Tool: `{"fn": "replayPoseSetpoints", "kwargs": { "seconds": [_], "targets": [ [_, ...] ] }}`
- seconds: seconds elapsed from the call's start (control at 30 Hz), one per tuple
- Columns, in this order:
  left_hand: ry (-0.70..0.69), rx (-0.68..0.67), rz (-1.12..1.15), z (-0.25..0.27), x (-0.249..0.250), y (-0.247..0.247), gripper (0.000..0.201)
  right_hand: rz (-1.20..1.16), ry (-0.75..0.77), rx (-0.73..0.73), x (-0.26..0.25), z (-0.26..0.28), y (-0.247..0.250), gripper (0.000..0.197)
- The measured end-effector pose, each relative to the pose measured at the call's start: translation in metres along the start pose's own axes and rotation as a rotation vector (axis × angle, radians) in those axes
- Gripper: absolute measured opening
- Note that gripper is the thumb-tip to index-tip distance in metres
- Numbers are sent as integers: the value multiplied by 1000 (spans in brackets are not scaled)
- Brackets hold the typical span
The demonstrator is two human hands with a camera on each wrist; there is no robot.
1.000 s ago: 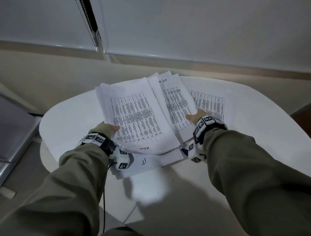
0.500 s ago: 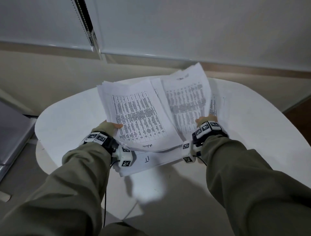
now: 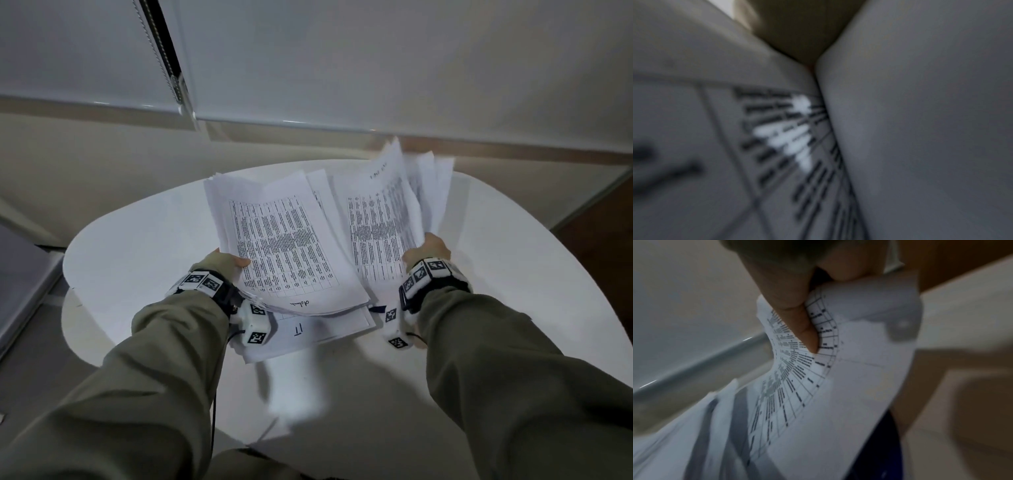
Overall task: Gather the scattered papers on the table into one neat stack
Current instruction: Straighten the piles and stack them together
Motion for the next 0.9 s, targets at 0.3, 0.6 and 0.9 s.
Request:
{"fn": "replayPoseSetpoints", "kwargs": {
  "seconds": [0.3, 0.6, 0.9],
  "targets": [
    [-75, 24, -201, 33, 44, -26, 40, 298, 406, 201, -103, 78, 74, 38],
    [-148, 9, -391, 44, 69, -61, 39, -537, 461, -66, -92, 63, 96, 98],
    [-306, 10, 24, 38, 59, -61, 81, 53, 34, -492, 15, 21, -55, 114]
  ]
}}
Point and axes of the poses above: each hand's wrist, its own z-axis away from the middle knuckle, its own y-axis out of the back of the hand, x = y × z, the point moved 8 cm from there along -z, towards the middle knuckle, and after that the axes turned 14 degrees about -x, right-handed, at the moved point
